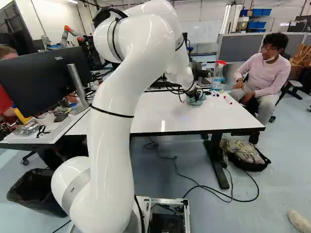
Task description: Clean the table with the green towel
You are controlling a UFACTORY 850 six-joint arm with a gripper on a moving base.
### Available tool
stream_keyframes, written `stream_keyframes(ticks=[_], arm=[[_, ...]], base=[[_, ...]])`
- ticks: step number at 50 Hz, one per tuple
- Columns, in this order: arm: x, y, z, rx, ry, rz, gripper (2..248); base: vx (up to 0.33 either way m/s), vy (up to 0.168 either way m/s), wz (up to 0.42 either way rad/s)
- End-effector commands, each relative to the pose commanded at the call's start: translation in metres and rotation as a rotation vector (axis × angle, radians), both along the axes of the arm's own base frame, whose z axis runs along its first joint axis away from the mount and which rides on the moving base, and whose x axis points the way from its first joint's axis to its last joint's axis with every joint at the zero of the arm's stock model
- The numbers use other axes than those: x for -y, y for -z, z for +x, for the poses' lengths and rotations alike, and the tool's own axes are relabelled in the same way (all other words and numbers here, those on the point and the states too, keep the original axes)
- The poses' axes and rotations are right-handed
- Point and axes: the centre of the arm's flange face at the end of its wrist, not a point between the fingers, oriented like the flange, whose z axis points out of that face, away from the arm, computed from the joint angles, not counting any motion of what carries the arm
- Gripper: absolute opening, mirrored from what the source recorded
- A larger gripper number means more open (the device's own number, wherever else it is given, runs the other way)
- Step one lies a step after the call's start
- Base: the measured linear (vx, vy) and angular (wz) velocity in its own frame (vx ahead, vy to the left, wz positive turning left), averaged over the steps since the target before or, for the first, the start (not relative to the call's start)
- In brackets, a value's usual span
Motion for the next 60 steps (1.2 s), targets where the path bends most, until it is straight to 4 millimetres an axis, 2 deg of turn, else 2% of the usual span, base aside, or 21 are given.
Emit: stream_keyframes(ticks=[14, 27, 43, 60], arm=[[0.018, -0.001, -0.016, -0.005, 0.034, 0.003, 55], [0.018, -0.003, -0.039, -0.020, 0.050, 0.011, 55], [0.006, -0.006, -0.066, -0.042, 0.055, 0.023, 55], [-0.022, -0.008, -0.070, -0.053, 0.020, 0.028, 55]], base=[[0.000, 0.000, 0.000], [0.000, 0.000, 0.000], [0.000, 0.000, 0.000], [0.000, 0.000, 0.000]])
